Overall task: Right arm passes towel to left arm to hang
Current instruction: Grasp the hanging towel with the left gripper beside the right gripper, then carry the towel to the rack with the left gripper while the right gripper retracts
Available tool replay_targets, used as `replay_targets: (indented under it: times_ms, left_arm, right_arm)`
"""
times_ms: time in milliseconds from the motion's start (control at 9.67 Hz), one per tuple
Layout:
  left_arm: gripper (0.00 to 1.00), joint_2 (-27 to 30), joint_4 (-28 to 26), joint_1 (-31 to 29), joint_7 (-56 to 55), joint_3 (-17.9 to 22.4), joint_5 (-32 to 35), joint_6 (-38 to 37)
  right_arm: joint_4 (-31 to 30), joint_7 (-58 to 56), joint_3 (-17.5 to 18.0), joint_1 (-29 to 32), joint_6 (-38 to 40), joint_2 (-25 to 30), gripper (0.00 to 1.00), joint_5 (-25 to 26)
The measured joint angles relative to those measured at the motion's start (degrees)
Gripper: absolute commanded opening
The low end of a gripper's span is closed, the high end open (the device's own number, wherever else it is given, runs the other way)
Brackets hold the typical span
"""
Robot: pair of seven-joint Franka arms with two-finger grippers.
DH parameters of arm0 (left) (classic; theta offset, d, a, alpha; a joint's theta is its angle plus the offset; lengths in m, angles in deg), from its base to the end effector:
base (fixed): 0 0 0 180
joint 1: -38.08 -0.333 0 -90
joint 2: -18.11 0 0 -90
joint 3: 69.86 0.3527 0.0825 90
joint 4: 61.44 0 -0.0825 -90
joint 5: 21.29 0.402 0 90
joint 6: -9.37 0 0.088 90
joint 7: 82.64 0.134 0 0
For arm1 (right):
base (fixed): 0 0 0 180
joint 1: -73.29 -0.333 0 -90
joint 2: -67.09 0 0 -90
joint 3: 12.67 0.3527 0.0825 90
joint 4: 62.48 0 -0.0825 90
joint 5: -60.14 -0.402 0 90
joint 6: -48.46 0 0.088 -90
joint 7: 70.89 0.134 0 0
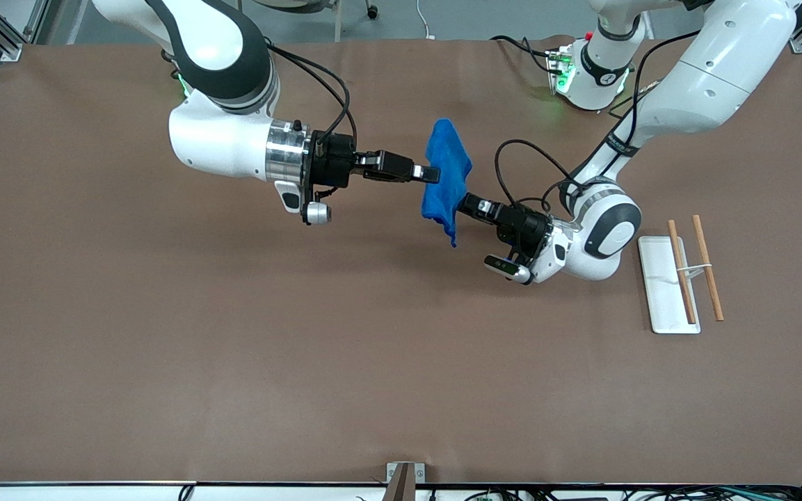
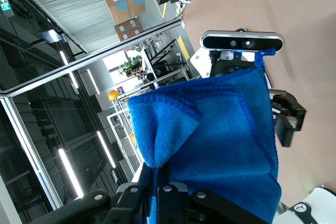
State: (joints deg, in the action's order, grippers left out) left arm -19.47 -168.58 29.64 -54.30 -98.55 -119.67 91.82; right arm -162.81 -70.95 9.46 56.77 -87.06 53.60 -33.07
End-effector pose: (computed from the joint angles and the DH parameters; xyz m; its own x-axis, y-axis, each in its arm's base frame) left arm 0.5806 -0.3141 0.3210 0.8549 -0.3875 -0.3449 0.4790 0.3346 0.8116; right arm 0.5460 0.4465 0.5218 0.9174 -0.1482 -0.3694 -0.3886 -0.1319 -0.9119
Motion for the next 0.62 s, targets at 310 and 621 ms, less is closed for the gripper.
replay_targets:
  times_ms: [310,621]
  left_arm:
    - [0.19,0.0,0.1,-1.7,0.0,-0.1,0.0,-2.3]
    - [0.00,0.0,0.1,-1.8,0.0,-0.2,0.0,-2.5]
  right_arm:
    - [0.0,0.0,0.0,0.0,0.0,0.0,0.00,0.0]
    - [0.2,0.0,0.0,0.0,0.0,0.0,0.00,0.0]
